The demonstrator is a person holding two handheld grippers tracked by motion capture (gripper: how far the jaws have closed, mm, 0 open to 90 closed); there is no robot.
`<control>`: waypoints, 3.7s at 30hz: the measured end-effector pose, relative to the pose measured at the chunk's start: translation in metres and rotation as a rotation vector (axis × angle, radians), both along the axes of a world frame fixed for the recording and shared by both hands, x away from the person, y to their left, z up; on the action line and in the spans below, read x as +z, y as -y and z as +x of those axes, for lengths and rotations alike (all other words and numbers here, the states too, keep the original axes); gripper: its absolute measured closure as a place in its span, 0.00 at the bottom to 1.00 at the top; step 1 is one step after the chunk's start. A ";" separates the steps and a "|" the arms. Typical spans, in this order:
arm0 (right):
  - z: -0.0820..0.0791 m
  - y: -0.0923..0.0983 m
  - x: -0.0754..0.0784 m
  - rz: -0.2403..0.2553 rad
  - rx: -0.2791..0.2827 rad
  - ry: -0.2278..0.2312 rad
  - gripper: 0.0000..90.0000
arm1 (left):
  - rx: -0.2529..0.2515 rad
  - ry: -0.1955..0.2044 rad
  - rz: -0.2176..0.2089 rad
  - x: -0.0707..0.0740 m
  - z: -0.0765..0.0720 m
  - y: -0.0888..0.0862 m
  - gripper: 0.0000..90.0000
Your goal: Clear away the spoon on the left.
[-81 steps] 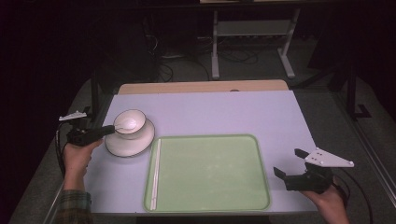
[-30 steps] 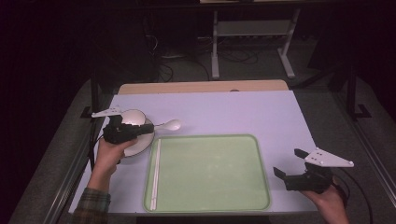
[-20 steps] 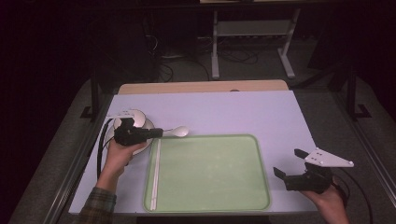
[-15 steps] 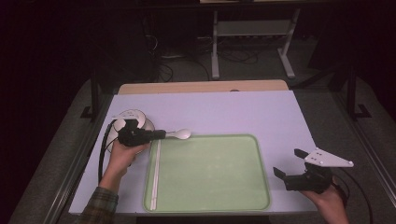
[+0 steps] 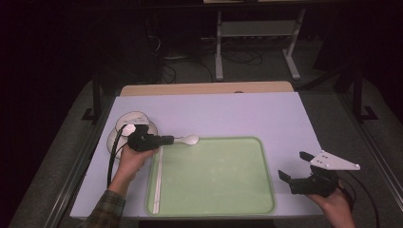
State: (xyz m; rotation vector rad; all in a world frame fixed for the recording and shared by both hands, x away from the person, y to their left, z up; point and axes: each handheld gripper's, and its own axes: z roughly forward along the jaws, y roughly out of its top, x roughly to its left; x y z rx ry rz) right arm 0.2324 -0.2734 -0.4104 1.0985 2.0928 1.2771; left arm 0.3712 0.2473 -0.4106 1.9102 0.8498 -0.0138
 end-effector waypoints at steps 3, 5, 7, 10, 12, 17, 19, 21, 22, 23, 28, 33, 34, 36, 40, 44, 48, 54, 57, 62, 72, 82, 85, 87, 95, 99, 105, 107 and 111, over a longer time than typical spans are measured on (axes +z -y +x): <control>0.000 0.000 0.000 -0.003 0.002 0.000 0.00 | 0.016 0.003 0.023 -0.002 0.001 0.000 0.92; 0.000 -0.001 0.000 -0.001 0.001 -0.002 0.00 | 0.032 0.013 0.063 -0.004 0.001 0.001 0.89; 0.000 -0.001 0.000 -0.002 0.002 -0.001 0.00 | 0.034 0.014 0.087 -0.007 0.002 0.002 0.87; 0.000 -0.001 -0.001 -0.003 0.004 -0.003 0.00 | 0.049 0.027 0.150 -0.011 0.003 0.006 0.82; 0.000 -0.001 -0.001 -0.003 0.005 -0.002 0.00 | 0.057 0.027 0.177 -0.014 0.004 0.007 0.80; 0.000 -0.001 -0.001 -0.003 0.004 -0.002 0.00 | 0.078 0.036 0.227 -0.019 0.006 0.010 0.75; 0.000 -0.001 -0.001 -0.003 0.005 -0.002 0.00 | 0.084 0.039 0.249 -0.021 0.007 0.011 0.73; 0.000 -0.002 -0.001 -0.004 0.007 -0.002 0.00 | 0.093 0.040 0.266 -0.023 0.008 0.012 0.71; 0.000 -0.002 -0.001 -0.005 0.007 -0.002 0.00 | 0.092 0.042 0.275 -0.024 0.008 0.013 0.70; 0.000 -0.002 -0.001 -0.005 0.007 -0.002 0.00 | 0.091 0.045 0.275 -0.024 0.008 0.014 0.70; 0.000 -0.002 -0.001 -0.004 0.006 -0.001 0.00 | 0.096 0.071 0.313 -0.025 0.008 0.019 0.67; 0.000 -0.001 0.000 -0.004 0.006 -0.001 0.00 | 0.101 0.072 0.313 -0.025 0.007 0.018 0.66; 0.000 -0.001 0.000 -0.003 0.006 -0.002 0.00 | 0.102 0.071 0.310 -0.024 0.007 0.018 0.65; -0.001 -0.001 0.000 -0.004 0.005 -0.001 0.00 | 0.103 0.072 0.310 -0.024 0.008 0.017 0.64; -0.001 -0.001 0.000 -0.004 0.005 -0.001 0.00 | 0.113 0.073 0.307 -0.023 0.008 0.015 0.62; -0.001 -0.001 0.000 -0.004 0.006 -0.001 0.00 | 0.120 0.079 0.300 -0.022 0.008 0.014 0.61; 0.000 -0.002 0.000 -0.003 0.008 -0.002 0.00 | 0.114 0.093 0.249 -0.013 0.008 0.015 0.70; 0.000 -0.002 -0.001 -0.005 0.007 -0.003 0.00 | 0.066 0.094 0.236 -0.003 0.015 0.030 0.95; 0.000 -0.003 -0.001 -0.003 0.008 -0.004 0.00 | 0.035 0.087 0.245 -0.002 0.021 0.044 1.00; -0.001 -0.002 0.000 0.003 0.010 -0.003 0.00 | 0.005 0.103 0.272 -0.004 0.034 0.070 1.00; -0.001 0.000 0.000 0.009 0.009 -0.002 0.00 | -0.031 0.092 0.300 -0.014 0.053 0.106 1.00; -0.001 0.002 0.000 0.013 0.005 -0.002 0.00 | -0.050 0.064 0.316 -0.022 0.054 0.112 1.00; -0.001 0.002 0.000 0.012 0.005 -0.001 0.00 | -0.060 0.062 0.316 -0.023 0.050 0.113 1.00; -0.001 0.002 0.000 0.013 0.004 -0.001 0.00 | -0.068 0.053 0.316 -0.025 0.047 0.112 1.00; -0.001 0.002 0.001 0.011 0.005 0.003 0.00 | -0.102 0.029 0.332 -0.030 0.035 0.109 1.00; -0.002 0.002 0.001 0.010 0.004 0.003 0.00 | -0.115 0.019 0.333 -0.030 0.028 0.106 1.00; -0.002 0.002 0.002 0.010 0.002 0.004 0.00 | -0.136 0.012 0.336 -0.028 0.017 0.103 1.00; -0.003 0.002 0.002 0.010 0.003 0.006 0.00 | -0.140 0.011 0.334 -0.027 0.013 0.101 1.00; -0.003 0.002 0.002 0.009 0.004 0.008 0.00 | -0.149 0.009 0.339 -0.026 0.004 0.099 1.00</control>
